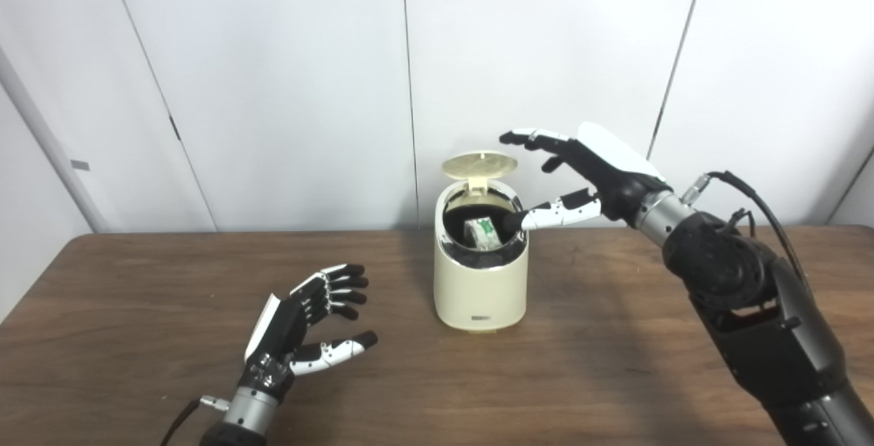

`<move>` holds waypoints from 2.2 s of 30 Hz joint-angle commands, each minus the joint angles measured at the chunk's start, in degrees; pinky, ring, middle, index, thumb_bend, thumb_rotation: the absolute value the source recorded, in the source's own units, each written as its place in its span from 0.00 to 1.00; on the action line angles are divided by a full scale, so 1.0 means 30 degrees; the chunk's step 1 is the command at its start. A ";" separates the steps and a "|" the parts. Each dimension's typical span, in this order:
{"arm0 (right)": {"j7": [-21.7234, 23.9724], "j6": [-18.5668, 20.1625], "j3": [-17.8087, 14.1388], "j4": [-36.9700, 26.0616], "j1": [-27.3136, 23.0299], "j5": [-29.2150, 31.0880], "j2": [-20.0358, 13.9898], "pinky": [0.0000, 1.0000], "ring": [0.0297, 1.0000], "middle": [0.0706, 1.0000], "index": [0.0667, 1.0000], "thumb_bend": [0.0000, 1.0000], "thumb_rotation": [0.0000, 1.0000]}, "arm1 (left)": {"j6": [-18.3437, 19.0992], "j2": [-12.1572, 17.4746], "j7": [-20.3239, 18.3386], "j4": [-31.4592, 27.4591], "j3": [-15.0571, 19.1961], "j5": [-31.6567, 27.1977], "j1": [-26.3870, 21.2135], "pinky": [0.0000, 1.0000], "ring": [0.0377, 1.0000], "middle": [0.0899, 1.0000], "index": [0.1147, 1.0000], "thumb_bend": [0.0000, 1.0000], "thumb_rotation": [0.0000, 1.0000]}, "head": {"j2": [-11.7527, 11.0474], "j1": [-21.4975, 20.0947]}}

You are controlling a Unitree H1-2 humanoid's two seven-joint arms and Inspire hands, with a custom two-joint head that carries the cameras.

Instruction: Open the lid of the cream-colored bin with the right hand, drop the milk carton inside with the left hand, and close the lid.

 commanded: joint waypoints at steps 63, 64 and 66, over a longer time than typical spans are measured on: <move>0.3042 -0.3735 0.1493 -0.2959 0.0772 -0.2851 -0.1620 1.00 0.95 0.78 0.78 0.72 0.55 | -0.0456 -0.0127 0.0588 -0.0472 0.0279 0.0626 -0.0370 0.58 0.66 0.71 0.74 0.70 0.08 | 0.0412 0.0344; 0.3078 -0.3741 0.1539 -0.2959 0.0791 -0.2911 -0.1630 1.00 0.95 0.78 0.79 0.72 0.56 | -0.0436 -0.0145 0.0606 -0.0506 0.0285 0.0637 -0.0351 0.58 0.66 0.71 0.74 0.70 0.08 | 0.0463 0.0356; 0.3101 -0.3772 0.1588 -0.2964 0.0833 -0.2972 -0.1648 1.00 0.95 0.78 0.79 0.72 0.57 | -0.0393 -0.0180 0.0608 -0.0575 0.0313 0.0612 -0.0306 0.57 0.66 0.70 0.74 0.70 0.08 | 0.0466 0.0388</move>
